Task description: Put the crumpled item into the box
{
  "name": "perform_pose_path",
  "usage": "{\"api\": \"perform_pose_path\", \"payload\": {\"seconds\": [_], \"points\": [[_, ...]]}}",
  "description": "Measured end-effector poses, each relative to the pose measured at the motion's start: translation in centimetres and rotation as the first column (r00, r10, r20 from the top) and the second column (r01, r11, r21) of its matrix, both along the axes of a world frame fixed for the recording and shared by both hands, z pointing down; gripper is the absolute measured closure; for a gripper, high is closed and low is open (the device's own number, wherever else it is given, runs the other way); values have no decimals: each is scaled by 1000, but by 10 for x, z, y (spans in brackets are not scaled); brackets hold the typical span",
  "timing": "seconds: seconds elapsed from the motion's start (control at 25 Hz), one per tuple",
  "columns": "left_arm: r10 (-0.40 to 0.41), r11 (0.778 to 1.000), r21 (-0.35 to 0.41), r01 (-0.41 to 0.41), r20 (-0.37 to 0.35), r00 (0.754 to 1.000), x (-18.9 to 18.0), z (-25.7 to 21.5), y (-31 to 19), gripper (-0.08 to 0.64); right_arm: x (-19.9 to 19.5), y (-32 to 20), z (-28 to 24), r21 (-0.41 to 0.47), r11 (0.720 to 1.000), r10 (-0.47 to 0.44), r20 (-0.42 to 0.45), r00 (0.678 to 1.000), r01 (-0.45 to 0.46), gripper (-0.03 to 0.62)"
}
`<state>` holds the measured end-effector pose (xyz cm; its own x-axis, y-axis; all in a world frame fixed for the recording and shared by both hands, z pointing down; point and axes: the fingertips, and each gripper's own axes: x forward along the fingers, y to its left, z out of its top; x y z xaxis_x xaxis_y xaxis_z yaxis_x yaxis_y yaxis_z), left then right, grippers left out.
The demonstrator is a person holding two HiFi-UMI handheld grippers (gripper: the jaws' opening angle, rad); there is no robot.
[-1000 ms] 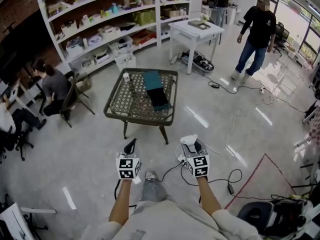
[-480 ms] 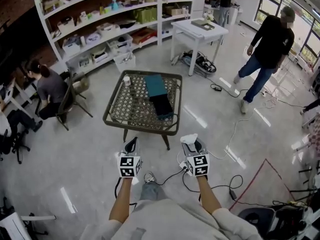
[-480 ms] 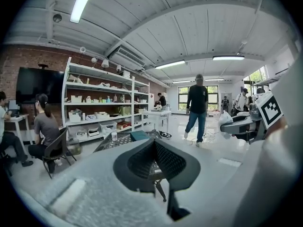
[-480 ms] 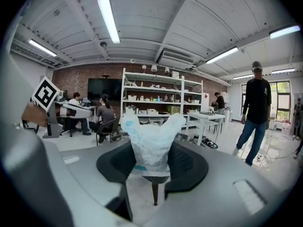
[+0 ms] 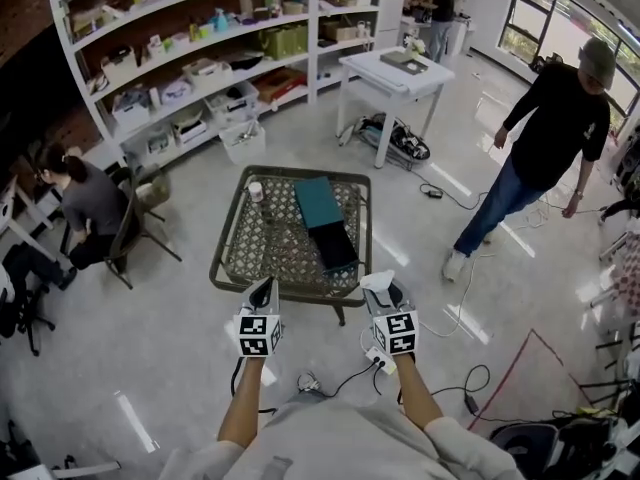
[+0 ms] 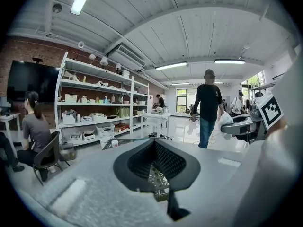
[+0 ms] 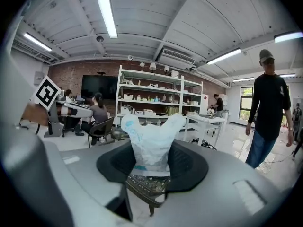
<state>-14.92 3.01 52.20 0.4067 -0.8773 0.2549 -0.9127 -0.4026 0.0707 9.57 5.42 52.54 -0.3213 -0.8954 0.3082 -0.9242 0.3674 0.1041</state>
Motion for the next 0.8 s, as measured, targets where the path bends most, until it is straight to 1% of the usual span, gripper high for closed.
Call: {"api": "perform_pose_path", "payload": {"seconds": [0.2,0.36,0.64,0.8], "points": [[33,999,11,-33,-9,999,-14,0,-45,554,-20,-41,-3,16,1000,12,-12,1000,-12,416],[57,998,3,-57,-7,998,-19,6,-67,554,-27,-57,0,14,999,29,-17,999,-29,416],[110,994,-12,-111,-26,994,-8,11,-87,554,-24,-66,2,-5,998,64,-35,997,-65,415],[123,992,-12,-123,-34,992,0,20,-96,554,-19,-74,7,-3,998,69,-41,997,-69,416]]}}
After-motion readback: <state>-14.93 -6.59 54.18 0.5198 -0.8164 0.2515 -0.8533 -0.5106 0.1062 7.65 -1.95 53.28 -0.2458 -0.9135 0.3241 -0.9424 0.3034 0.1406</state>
